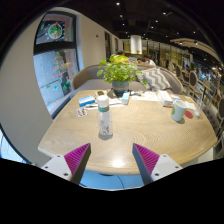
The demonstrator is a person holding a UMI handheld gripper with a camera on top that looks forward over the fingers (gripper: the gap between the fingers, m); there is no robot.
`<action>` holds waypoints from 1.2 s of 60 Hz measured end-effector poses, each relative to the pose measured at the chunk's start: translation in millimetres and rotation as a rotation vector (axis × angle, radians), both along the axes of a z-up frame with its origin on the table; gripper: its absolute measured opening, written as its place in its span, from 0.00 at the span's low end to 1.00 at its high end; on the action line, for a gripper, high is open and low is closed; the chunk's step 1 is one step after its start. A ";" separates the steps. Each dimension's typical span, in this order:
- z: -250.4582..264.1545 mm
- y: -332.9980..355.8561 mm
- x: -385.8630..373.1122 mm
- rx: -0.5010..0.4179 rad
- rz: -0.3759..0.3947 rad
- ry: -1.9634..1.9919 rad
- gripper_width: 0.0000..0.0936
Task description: Pour water
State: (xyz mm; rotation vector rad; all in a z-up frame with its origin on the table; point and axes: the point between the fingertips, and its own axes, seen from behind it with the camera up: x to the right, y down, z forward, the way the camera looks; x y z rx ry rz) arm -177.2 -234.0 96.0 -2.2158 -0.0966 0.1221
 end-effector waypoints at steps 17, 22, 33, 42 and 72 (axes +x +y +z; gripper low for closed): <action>-37.5 132.0 -36.3 0.116 -0.047 -0.007 0.92; -53.5 154.0 -36.0 0.117 -0.072 -0.005 0.90; -65.0 186.4 -53.2 0.178 -0.016 -0.015 0.72; -61.1 191.1 -57.3 0.226 0.002 -0.040 0.50; 51.7 206.1 -22.3 0.261 -0.015 0.212 0.43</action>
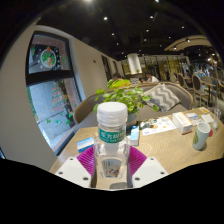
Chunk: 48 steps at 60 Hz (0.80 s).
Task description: Pour water
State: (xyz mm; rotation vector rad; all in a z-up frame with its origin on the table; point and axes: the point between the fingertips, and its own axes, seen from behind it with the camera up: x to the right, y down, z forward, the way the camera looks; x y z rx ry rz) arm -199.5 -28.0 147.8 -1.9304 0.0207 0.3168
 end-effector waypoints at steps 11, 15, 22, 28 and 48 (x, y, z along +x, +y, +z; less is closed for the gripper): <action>76.6 28.1 62.5 0.002 0.004 0.390 0.43; 95.3 35.9 88.5 -0.022 -0.009 0.569 0.43; 107.0 58.4 139.9 -0.089 -0.046 0.984 0.43; 101.7 75.8 187.3 -0.118 -0.098 1.278 0.43; 25.5 106.6 265.2 -0.251 -0.262 1.867 0.43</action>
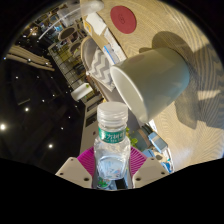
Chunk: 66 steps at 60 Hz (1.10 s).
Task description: Pour water
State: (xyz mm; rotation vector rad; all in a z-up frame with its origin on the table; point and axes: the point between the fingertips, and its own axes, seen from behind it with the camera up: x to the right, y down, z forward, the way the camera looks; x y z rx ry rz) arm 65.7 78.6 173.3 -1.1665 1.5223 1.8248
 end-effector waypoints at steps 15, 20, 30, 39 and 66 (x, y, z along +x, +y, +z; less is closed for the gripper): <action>13.1 -23.5 -9.5 0.024 0.104 -0.220 0.42; 21.3 -9.5 3.7 0.051 0.148 -0.468 0.43; 50.3 -16.9 61.3 0.128 0.168 -1.056 0.43; 44.1 5.9 135.6 0.137 0.137 -1.580 0.43; -100.8 15.5 244.5 -0.005 0.262 -2.084 0.44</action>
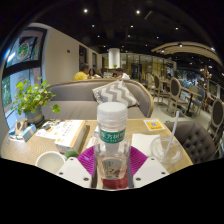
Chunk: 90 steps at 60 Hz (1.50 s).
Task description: Pour water
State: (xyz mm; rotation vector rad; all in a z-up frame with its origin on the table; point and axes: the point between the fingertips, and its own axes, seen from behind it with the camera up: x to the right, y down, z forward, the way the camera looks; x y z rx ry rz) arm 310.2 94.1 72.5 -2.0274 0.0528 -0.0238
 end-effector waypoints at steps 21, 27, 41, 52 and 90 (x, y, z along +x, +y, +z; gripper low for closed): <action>-39.7 -3.9 10.2 0.023 -0.022 0.011 0.50; -47.2 -6.6 10.5 -0.033 -0.031 0.030 0.58; -44.6 -44.5 11.0 -0.150 -0.044 0.066 0.92; -18.9 -104.4 6.8 -0.203 -0.050 0.034 0.91; 114.0 -324.2 -74.8 -0.240 -0.131 0.027 0.92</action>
